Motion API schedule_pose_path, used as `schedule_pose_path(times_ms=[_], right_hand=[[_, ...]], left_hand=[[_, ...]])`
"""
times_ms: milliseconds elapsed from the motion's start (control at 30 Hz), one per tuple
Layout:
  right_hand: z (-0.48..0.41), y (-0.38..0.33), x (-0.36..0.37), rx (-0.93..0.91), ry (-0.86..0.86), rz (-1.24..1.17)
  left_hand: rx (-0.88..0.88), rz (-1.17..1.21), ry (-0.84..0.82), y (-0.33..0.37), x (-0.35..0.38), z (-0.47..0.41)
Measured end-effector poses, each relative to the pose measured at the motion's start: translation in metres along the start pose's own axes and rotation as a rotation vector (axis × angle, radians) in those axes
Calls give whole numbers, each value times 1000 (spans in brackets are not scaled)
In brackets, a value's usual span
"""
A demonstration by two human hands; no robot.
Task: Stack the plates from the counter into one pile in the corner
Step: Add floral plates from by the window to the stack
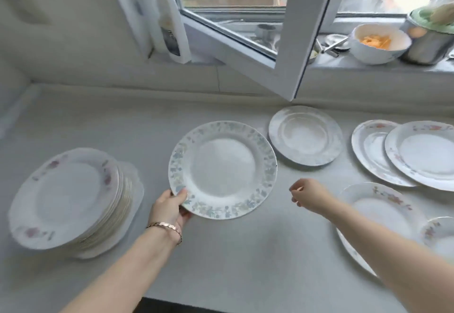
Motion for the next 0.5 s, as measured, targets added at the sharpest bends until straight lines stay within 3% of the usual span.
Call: schedule_pose_path(times_ms=[267, 500], right_hand=[[38, -130, 150, -139, -115, 128], [54, -182, 210, -181, -139, 196]], left_hand=[[150, 44, 176, 54, -204, 13], [140, 131, 280, 61, -300, -1]])
Point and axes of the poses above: each hand's wrist, its own z-axis away from the middle knuckle, its own x-axis out of the palm, y = z × x, the point moved 10 cm from there along -z, towards the middle knuckle, and after that the axes turned 11 degrees about -z, right-handed, at the moved point
